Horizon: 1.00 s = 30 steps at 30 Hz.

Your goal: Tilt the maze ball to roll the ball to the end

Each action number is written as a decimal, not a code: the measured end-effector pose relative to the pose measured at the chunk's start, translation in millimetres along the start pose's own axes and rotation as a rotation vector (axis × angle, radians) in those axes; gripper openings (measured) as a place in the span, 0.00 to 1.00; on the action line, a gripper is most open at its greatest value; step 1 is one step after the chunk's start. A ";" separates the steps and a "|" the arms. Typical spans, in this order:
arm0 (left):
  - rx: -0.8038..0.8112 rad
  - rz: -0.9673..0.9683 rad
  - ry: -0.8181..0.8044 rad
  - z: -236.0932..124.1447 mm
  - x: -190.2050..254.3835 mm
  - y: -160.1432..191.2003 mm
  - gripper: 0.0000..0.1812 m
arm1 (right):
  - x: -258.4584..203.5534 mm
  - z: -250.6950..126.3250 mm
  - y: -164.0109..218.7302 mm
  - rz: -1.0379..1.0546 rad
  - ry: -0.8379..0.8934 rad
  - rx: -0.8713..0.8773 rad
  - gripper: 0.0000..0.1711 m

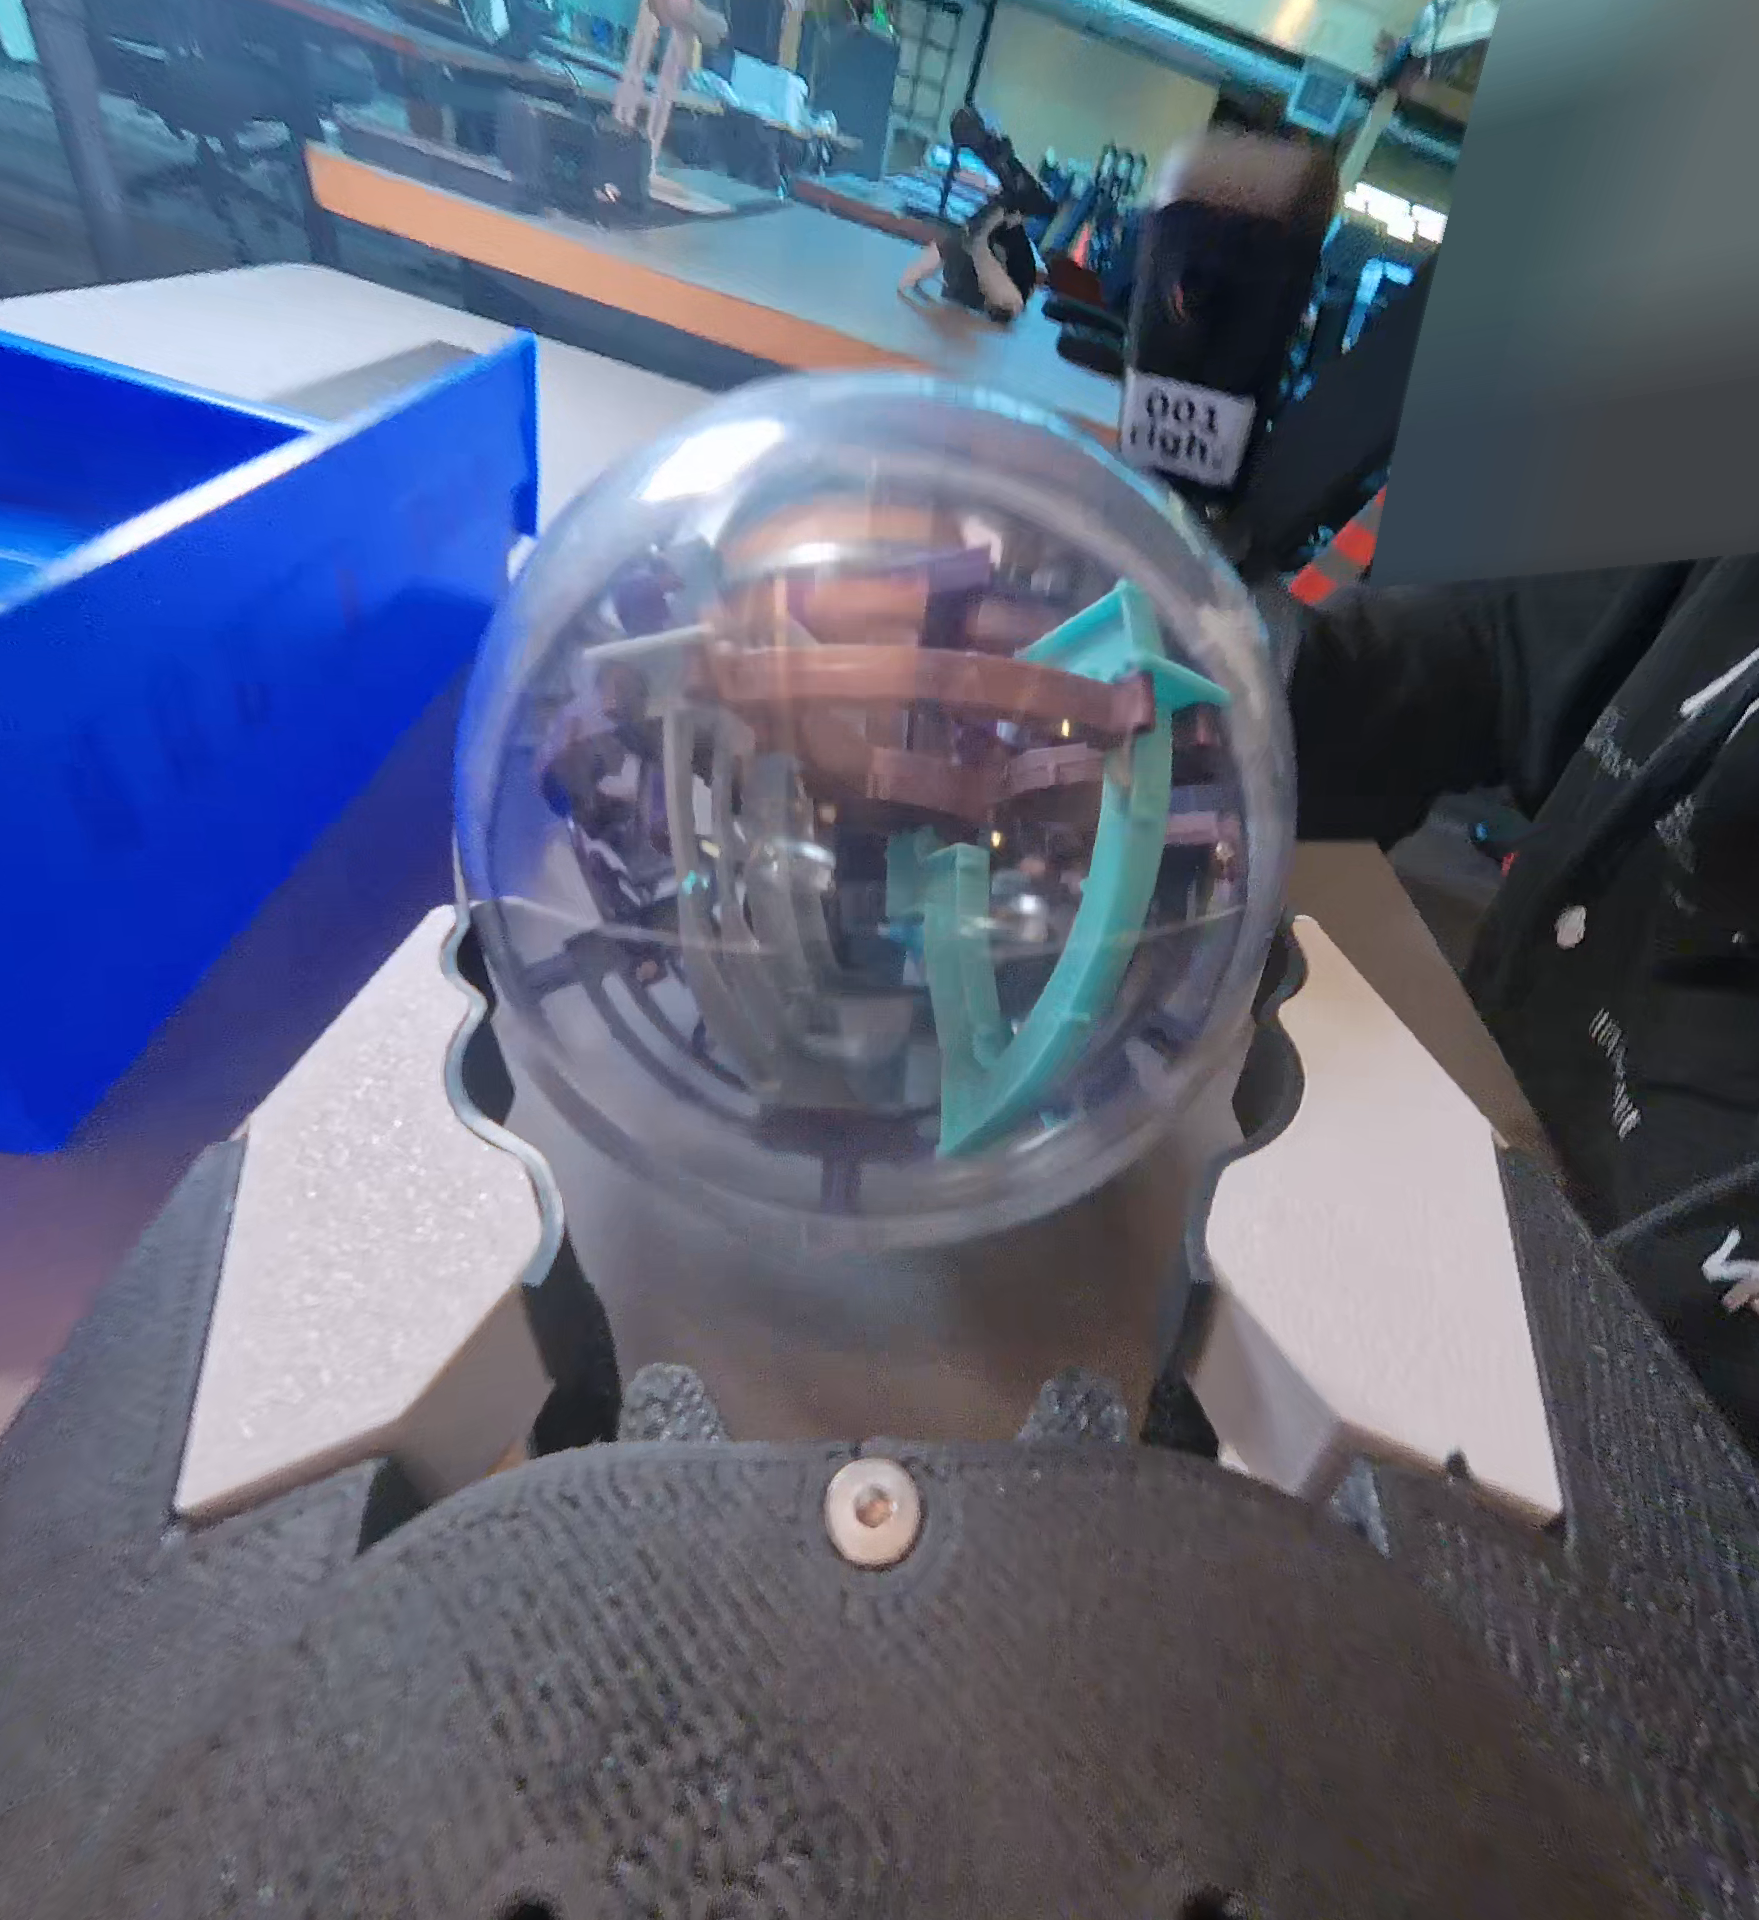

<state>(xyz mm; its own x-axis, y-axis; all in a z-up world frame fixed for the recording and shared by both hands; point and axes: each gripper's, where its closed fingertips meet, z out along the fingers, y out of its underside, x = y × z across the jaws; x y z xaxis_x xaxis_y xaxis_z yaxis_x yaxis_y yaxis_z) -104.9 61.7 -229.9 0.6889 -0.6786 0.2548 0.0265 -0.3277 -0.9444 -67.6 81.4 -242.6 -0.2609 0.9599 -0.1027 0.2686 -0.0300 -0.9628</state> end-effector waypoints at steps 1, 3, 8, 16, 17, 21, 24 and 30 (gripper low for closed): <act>-0.030 0.009 0.006 2.6 1.4 7.2 0.78 | -2.2 1.2 1.2 0.021 -0.020 -0.008 0.81; -0.064 0.012 0.013 8.1 4.3 16.5 0.79 | -2.4 -0.1 -1.7 -0.001 -0.016 0.012 0.82; -0.119 0.044 0.002 12.4 7.6 22.2 0.79 | -3.0 -5.7 -2.7 -0.054 -0.020 0.022 0.82; 0.025 -0.021 0.033 -1.9 11.3 -8.6 0.82 | -10.8 -4.7 -4.6 -0.119 -0.035 0.027 0.80; 0.009 -0.018 0.042 3.3 14.3 -4.6 0.81 | -12.1 -3.8 -4.8 -0.125 -0.035 0.023 0.80; 0.015 0.016 0.036 10.9 18.7 -1.0 0.84 | -15.7 -4.8 -5.9 -0.165 -0.033 0.009 0.81; 0.021 0.041 0.047 12.9 24.0 0.4 0.84 | -19.1 -9.2 -10.0 -0.211 -0.046 0.003 0.82; -0.032 0.085 0.069 12.5 32.3 9.9 0.83 | -28.8 -16.8 -22.6 -0.305 -0.074 -0.014 0.80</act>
<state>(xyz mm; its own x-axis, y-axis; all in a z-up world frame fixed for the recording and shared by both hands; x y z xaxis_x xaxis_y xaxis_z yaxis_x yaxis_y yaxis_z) -73.3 44.7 -233.7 0.6362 -0.7481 0.1884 -0.0540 -0.2868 -0.9565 -50.6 59.2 -213.7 -0.3976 0.9013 0.1716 0.1805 0.2602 -0.9485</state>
